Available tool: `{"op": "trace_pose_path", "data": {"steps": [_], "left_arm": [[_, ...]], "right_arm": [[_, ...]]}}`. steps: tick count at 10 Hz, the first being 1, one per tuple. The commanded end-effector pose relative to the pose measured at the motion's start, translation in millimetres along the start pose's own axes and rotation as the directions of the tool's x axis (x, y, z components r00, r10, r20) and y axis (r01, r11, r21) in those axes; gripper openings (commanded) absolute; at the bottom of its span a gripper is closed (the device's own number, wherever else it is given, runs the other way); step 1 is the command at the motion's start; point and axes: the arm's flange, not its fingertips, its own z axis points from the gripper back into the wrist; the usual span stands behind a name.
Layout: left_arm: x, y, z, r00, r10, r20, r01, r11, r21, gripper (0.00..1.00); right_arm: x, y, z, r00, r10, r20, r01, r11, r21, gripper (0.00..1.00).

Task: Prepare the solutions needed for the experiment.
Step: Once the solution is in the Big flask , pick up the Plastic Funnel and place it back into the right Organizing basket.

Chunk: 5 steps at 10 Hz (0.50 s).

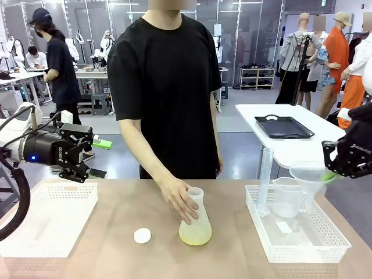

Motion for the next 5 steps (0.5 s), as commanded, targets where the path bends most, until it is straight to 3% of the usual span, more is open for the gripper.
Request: {"op": "trace_pose_path", "data": {"steps": [1,4,5], "left_arm": [[0,-3,-2,1.0,0.004,0.008,-0.004,1.0,-0.029,1.0],[0,-3,-2,1.0,0.004,0.008,-0.004,1.0,-0.029,1.0],[0,-3,-2,1.0,0.004,0.008,-0.004,1.0,-0.029,1.0]], "right_arm": [[0,3,5,1.0,0.014,-0.002,-0.014,1.0,0.011,0.0],[1,3,4,1.0,0.006,0.005,-0.006,1.0,0.002,0.04],[18,6,-19,0.997,-0.053,-0.056,0.053,0.999,-0.013,0.04]]}}
